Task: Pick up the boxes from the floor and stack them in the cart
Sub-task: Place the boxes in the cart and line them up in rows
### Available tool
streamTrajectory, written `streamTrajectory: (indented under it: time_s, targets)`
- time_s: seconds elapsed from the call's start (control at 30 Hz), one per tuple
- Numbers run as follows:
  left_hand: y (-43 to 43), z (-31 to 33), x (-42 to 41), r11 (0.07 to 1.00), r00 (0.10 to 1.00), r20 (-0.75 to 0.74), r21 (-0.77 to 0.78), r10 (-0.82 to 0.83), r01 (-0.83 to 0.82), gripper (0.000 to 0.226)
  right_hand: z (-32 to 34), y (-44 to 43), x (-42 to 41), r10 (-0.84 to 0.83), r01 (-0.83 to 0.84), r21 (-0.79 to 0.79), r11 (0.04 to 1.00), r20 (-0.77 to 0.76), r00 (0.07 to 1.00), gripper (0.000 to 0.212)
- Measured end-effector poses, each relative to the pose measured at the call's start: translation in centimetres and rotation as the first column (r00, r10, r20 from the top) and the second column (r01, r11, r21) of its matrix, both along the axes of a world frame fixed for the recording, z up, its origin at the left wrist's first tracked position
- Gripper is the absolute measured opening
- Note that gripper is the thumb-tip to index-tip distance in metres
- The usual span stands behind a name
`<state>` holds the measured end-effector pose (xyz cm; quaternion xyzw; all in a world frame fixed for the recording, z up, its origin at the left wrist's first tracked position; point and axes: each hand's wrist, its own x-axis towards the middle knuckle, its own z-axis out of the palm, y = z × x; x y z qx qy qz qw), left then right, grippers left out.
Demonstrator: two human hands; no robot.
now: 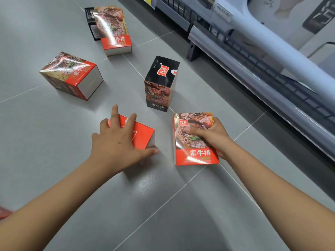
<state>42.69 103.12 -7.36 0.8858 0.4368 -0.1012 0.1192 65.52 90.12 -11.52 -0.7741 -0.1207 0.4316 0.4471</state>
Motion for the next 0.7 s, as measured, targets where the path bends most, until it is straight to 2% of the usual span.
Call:
streamTrajectory:
  time_s: [0.07, 0.13, 0.2, 0.3, 0.4, 0.53, 0.7]
  targets:
    - [-0.3, 0.2, 0.1, 0.999, 0.999, -0.03, -0.01, 0.031, -0.031, 0.112, 0.4, -0.3, 0.5, 0.011, -0.011, 0.028, 1.0, -0.015, 1.0, 0.084]
    - [-0.4, 0.2, 0.4, 0.997, 0.997, -0.024, -0.014, 0.073, -0.073, 0.1, 0.4, -0.5, 0.7, 0.008, -0.009, 0.044, 0.999, 0.031, 0.999, 0.084]
    - [-0.3, 0.3, 0.6, 0.996, 0.996, -0.006, -0.006, 0.09, -0.09, 0.09, 0.4, -0.4, 0.5, 0.032, -0.031, -0.008, 0.999, 0.132, 0.991, 0.097]
    - [-0.2, 0.6, 0.7, 0.995, 0.995, -0.009, -0.011, 0.103, -0.103, 0.087, 0.8, 0.0, -0.3, 0.048, -0.026, -0.095, 0.995, 0.24, 0.97, 0.12]
    - [-0.2, 1.9, 0.6, 0.989, 0.989, -0.039, -0.046, 0.139, -0.141, 0.084, 2.6, 0.1, -1.1, -0.029, 0.059, -0.118, 0.991, 0.242, 0.97, 0.115]
    - [-0.7, 6.0, 0.1, 0.982, 0.983, -0.109, -0.104, 0.149, -0.16, 0.081, 8.3, -0.7, -1.7, 0.015, 0.035, -0.195, 0.98, 0.248, 0.969, 0.11]
    - [-1.9, 17.6, 0.3, 0.961, 0.974, -0.126, -0.178, 0.19, -0.211, 0.078, 20.4, -2.9, -1.7, 0.049, 0.018, -0.24, 0.971, 0.27, 0.962, 0.112]
